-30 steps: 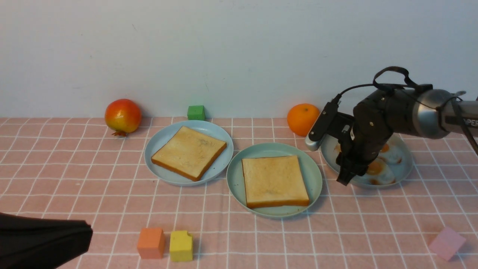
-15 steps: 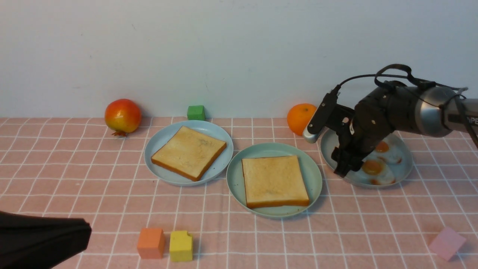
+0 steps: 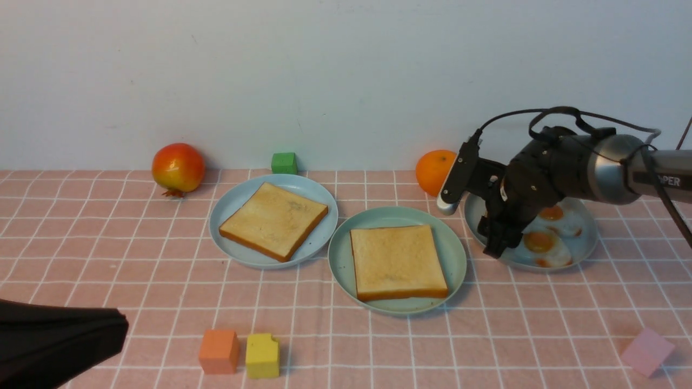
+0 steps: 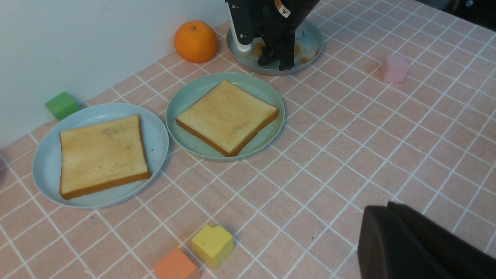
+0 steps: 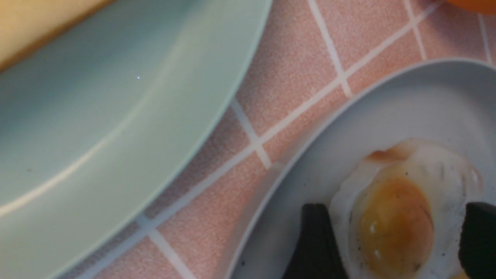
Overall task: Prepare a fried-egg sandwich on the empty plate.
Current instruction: Use the right arm to grab a fried egg
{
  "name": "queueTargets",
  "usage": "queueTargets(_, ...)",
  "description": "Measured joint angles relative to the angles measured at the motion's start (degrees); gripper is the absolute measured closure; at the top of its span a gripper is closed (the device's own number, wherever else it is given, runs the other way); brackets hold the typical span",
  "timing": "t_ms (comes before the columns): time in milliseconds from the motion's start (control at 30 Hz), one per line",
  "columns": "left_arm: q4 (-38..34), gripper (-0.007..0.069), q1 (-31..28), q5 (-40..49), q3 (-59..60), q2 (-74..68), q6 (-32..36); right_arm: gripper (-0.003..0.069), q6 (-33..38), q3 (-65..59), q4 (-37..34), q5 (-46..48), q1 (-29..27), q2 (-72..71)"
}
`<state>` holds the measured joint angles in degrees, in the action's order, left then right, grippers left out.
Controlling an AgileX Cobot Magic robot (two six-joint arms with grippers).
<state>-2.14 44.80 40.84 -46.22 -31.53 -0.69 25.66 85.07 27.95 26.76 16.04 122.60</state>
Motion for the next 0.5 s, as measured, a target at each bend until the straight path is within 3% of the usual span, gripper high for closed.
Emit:
queueTargets(167,0.0,0.0612,0.0,-0.2,0.0,0.0,0.0,0.0241,0.0,0.0,0.6,-0.1,0.0,0.4)
queueTargets(267,0.0,0.0612,0.0,-0.2,0.0,0.0,0.0,0.0379,0.0,0.0,0.8,0.5,0.0,0.6)
queueTargets(300,0.0,0.0612,0.0,-0.2,0.0,0.0,0.0,0.0387,0.0,0.0,0.8,0.6,0.0,0.6)
queueTargets(367,0.0,0.0612,0.0,-0.2,0.0,0.0,0.0,0.0502,0.0,0.0,0.8,1.7,0.1,0.7)
queueTargets(433,0.0,0.0612,0.0,-0.2,0.0,0.0,0.0,0.0571,0.0,0.0,1.0,2.3,0.2,0.7)
queueTargets(500,0.0,0.0612,0.0,-0.2,0.0,0.0,0.0,0.0587,0.0,0.0,1.1,2.6,0.2,0.7)
